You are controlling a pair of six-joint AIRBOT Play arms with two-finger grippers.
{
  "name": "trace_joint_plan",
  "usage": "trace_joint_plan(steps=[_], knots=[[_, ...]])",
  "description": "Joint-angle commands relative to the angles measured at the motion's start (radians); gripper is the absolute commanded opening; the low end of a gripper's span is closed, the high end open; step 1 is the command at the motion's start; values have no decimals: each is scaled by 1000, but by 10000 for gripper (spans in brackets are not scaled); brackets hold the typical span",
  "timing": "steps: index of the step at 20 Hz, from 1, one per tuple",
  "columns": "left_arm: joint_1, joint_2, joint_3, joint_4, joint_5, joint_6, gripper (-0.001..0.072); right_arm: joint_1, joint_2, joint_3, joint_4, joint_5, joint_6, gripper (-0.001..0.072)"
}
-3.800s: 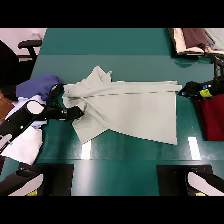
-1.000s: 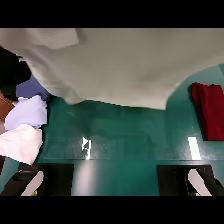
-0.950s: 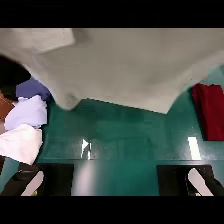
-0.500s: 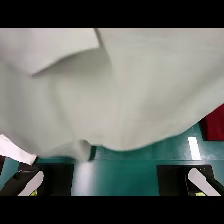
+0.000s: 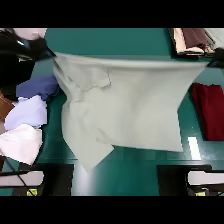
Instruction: Fold the shirts.
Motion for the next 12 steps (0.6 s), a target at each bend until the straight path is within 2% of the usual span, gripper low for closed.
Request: trace_joint_plan(steps=[1,3,5,8,10,12], knots=[[0,-195,-14,-11,76,53,24,54,-184,3,-29,-77,3,14],[0,-227,-13,-11,158,84,24,54,-251,62,0,-93,8,14],[0,-229,-10,-6,182,114,24,54,-287,138,24,-95,10,14],[1,-226,11,39,74,127,24,54,-240,111,21,-107,10,14],[-5,-226,3,121,-29,126,23,54,-185,3,15,-113,10,14],[-23,-226,-35,196,-59,126,24,61,-136,-132,16,-143,10,14]])
